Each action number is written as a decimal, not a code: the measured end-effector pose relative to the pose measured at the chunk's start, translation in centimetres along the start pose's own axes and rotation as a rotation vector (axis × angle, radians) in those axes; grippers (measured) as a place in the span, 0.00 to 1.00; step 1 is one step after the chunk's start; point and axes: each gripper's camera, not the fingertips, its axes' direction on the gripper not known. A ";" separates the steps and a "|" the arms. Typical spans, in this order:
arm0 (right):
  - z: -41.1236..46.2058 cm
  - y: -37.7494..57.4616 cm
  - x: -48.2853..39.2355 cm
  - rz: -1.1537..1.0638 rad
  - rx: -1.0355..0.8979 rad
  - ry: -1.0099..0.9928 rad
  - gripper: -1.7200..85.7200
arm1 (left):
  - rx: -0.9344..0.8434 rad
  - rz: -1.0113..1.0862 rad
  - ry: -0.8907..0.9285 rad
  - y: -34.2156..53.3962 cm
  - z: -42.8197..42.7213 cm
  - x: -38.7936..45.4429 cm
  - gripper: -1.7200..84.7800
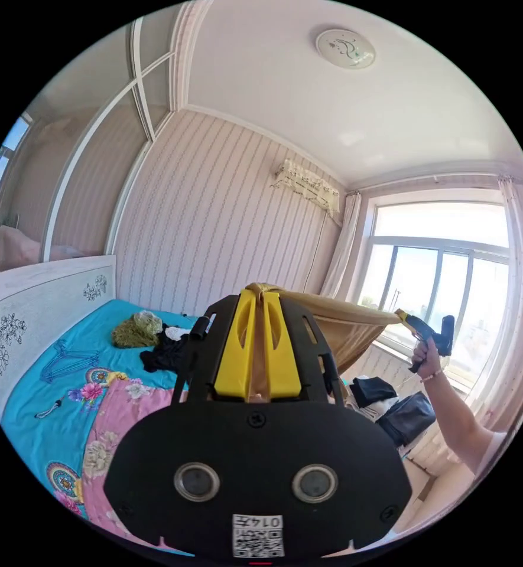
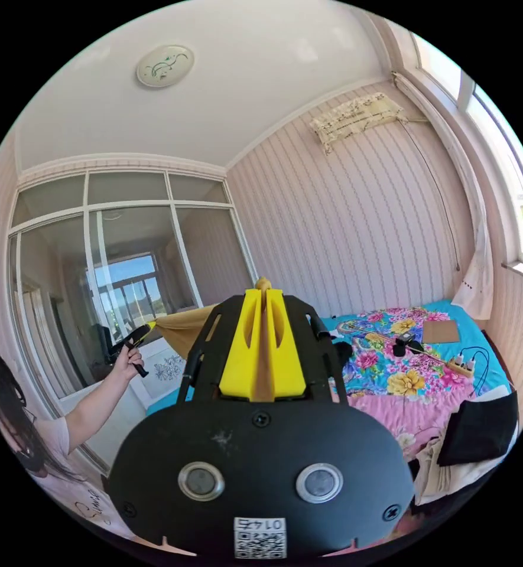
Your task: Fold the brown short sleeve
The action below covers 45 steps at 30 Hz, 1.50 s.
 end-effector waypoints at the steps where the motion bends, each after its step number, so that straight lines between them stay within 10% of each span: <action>1: 0.5 0.8 -0.1 -0.017 -0.035 0.016 0.03 | -0.040 0.007 0.000 1.4 0.8 -0.6 0.01; 15: 5.8 41.3 12.3 0.674 -0.691 0.209 0.03 | -0.983 -0.251 -0.128 45.3 7.4 -11.8 0.01; 45: 10.4 47.3 8.0 0.520 -1.179 0.466 0.08 | -1.162 -0.190 -0.064 54.8 5.1 -8.8 0.08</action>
